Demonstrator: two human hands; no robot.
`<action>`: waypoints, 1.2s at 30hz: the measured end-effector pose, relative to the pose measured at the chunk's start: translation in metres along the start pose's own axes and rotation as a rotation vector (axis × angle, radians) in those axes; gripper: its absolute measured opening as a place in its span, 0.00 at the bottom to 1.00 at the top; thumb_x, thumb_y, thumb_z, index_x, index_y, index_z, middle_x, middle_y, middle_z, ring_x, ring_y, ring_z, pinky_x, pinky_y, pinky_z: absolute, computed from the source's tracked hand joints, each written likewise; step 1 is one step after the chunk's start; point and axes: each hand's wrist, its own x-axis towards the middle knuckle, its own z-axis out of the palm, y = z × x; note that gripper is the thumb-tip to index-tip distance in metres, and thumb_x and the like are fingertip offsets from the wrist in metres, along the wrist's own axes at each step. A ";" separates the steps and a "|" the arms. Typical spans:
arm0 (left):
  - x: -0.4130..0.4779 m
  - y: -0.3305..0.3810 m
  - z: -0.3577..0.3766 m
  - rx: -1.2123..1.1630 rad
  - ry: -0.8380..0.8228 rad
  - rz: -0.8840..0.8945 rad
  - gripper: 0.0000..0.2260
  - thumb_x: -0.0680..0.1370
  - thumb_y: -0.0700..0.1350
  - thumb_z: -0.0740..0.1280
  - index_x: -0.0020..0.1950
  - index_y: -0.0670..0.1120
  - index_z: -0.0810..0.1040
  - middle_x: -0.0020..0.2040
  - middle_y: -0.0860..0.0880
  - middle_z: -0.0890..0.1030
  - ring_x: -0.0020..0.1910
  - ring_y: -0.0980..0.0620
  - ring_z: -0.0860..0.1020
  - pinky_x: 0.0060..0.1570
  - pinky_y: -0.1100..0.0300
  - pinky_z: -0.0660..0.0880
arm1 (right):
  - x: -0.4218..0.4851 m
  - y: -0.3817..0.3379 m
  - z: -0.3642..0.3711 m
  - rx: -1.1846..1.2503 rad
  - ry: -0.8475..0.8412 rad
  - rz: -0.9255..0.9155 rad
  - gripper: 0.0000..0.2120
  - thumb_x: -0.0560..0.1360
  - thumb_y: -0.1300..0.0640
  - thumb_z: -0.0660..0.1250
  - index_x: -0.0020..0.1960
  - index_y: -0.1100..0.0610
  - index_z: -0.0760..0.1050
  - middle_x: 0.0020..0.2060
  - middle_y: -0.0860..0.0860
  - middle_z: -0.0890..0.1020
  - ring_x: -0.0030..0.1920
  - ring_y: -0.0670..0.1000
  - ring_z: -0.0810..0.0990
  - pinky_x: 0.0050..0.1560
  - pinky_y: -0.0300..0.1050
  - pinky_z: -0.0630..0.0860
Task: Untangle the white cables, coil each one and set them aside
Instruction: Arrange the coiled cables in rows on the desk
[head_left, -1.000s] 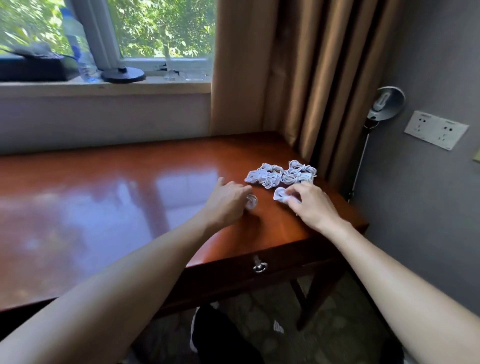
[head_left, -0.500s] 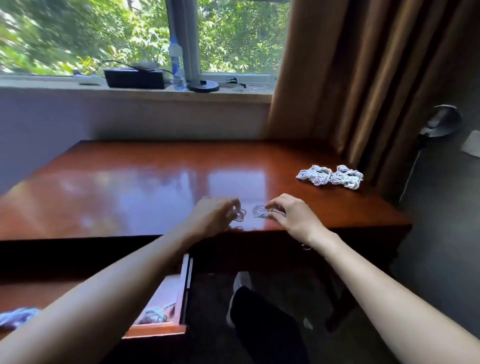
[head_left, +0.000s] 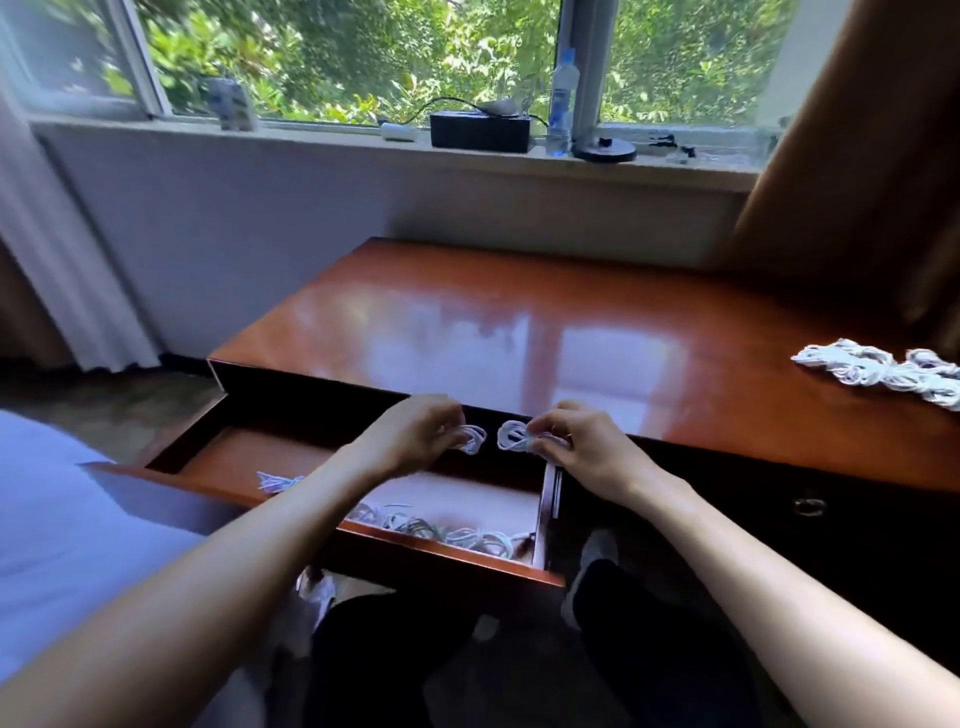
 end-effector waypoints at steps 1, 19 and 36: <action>-0.007 -0.007 -0.001 0.002 0.000 -0.017 0.07 0.78 0.49 0.71 0.46 0.46 0.81 0.44 0.50 0.81 0.42 0.52 0.77 0.39 0.63 0.65 | 0.003 -0.005 0.009 0.005 -0.013 -0.011 0.07 0.77 0.56 0.73 0.55 0.54 0.84 0.45 0.38 0.76 0.45 0.31 0.76 0.49 0.24 0.67; -0.039 -0.025 0.024 0.120 -0.241 -0.114 0.09 0.77 0.55 0.71 0.51 0.52 0.85 0.51 0.53 0.82 0.51 0.52 0.80 0.53 0.55 0.74 | -0.011 -0.017 0.065 0.003 -0.258 0.048 0.07 0.74 0.58 0.72 0.51 0.51 0.84 0.44 0.43 0.85 0.46 0.41 0.82 0.51 0.40 0.78; -0.043 -0.019 0.036 0.036 -0.296 -0.137 0.09 0.74 0.55 0.74 0.51 0.54 0.85 0.46 0.57 0.80 0.45 0.57 0.75 0.45 0.61 0.71 | -0.019 -0.014 0.064 -0.023 -0.314 0.122 0.06 0.71 0.51 0.73 0.48 0.47 0.86 0.41 0.40 0.86 0.45 0.37 0.82 0.52 0.41 0.79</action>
